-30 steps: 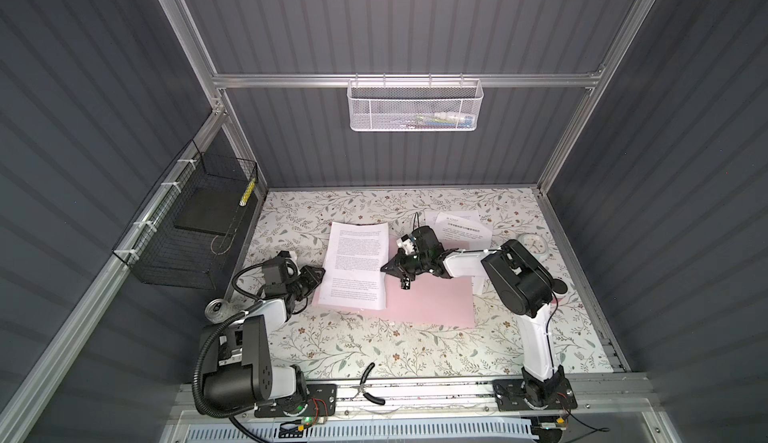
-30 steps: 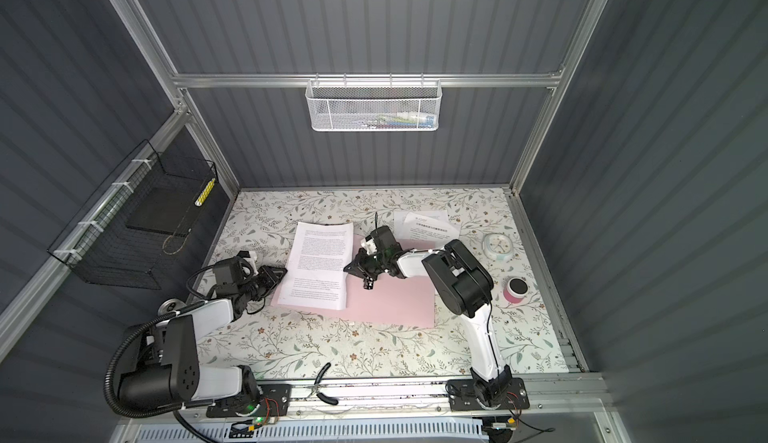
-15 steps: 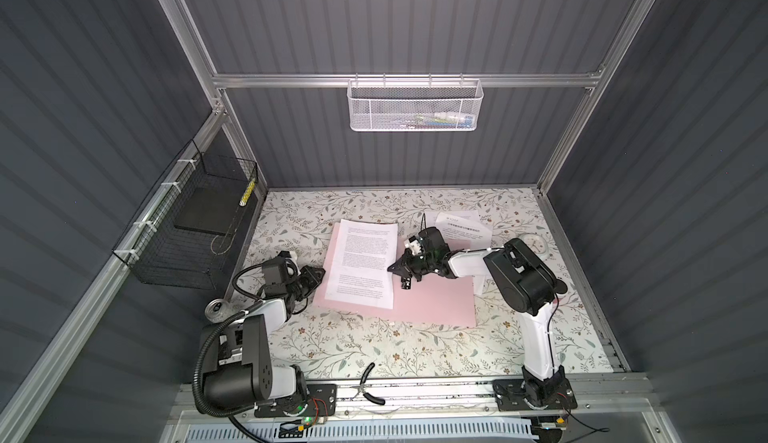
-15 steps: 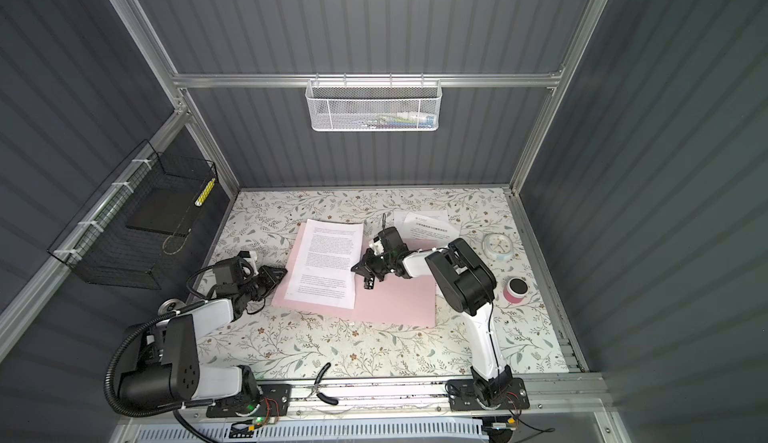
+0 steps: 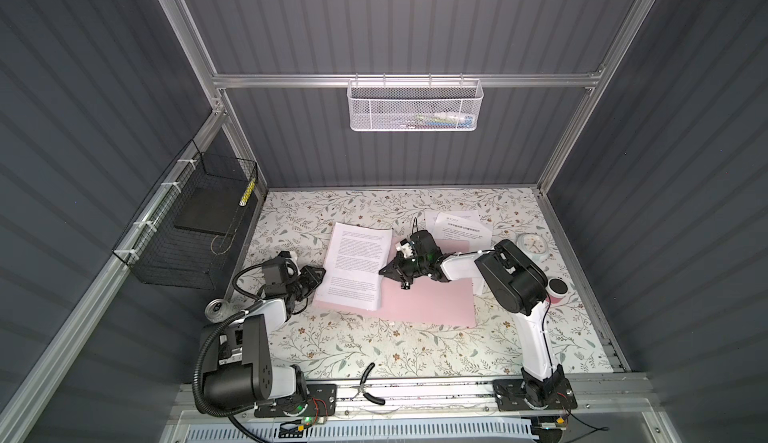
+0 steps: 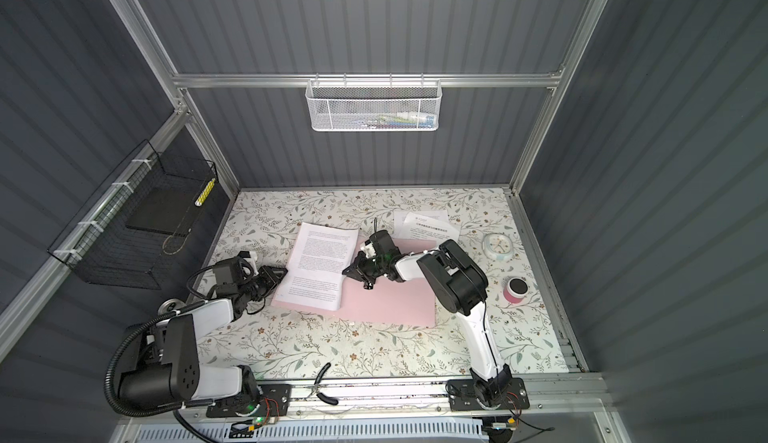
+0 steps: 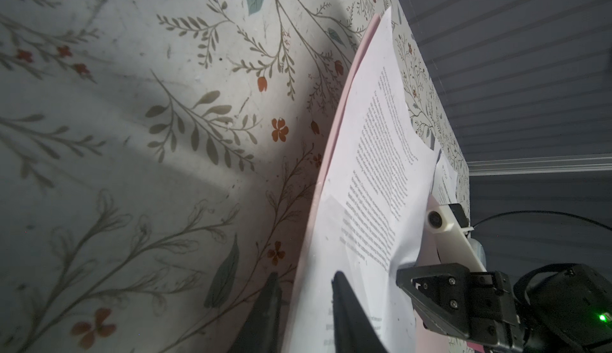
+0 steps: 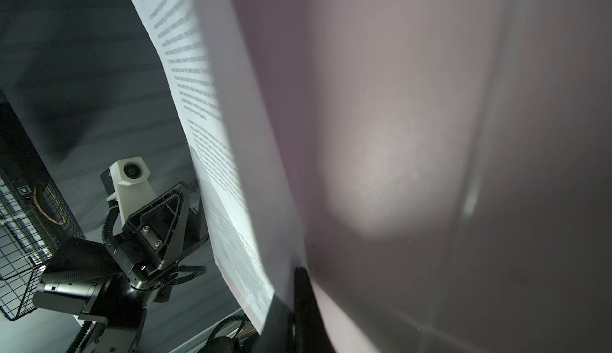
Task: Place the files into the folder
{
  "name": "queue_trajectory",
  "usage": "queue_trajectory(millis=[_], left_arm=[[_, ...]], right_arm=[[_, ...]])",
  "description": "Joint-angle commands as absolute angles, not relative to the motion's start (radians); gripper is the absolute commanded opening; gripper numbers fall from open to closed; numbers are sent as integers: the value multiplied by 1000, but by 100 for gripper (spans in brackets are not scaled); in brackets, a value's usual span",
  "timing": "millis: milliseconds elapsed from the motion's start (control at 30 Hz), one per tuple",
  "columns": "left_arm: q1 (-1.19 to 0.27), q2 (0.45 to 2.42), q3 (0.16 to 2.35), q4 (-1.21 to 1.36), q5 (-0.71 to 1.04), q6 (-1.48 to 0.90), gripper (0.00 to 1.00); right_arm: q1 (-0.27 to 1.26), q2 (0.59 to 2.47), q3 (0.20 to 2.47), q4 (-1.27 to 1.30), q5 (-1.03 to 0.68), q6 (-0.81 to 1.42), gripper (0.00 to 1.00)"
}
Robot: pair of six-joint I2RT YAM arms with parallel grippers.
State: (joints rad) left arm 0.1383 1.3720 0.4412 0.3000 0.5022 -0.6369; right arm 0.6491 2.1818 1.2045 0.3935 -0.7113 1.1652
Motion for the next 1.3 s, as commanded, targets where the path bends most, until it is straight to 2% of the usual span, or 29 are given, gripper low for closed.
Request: queue_trajectory(millis=[0, 467, 1067, 1267], left_arm=[[132, 1369, 456, 284, 520, -628, 30], [132, 1371, 457, 279, 511, -624, 32], [131, 1376, 460, 276, 505, -619, 35], [130, 1388, 460, 290, 509, -624, 33]], right_arm=[[658, 2188, 1229, 351, -718, 1104, 0], [646, 2117, 1258, 143, -739, 816, 0], [631, 2127, 1285, 63, -749, 684, 0], [630, 2118, 1283, 85, -754, 706, 0]])
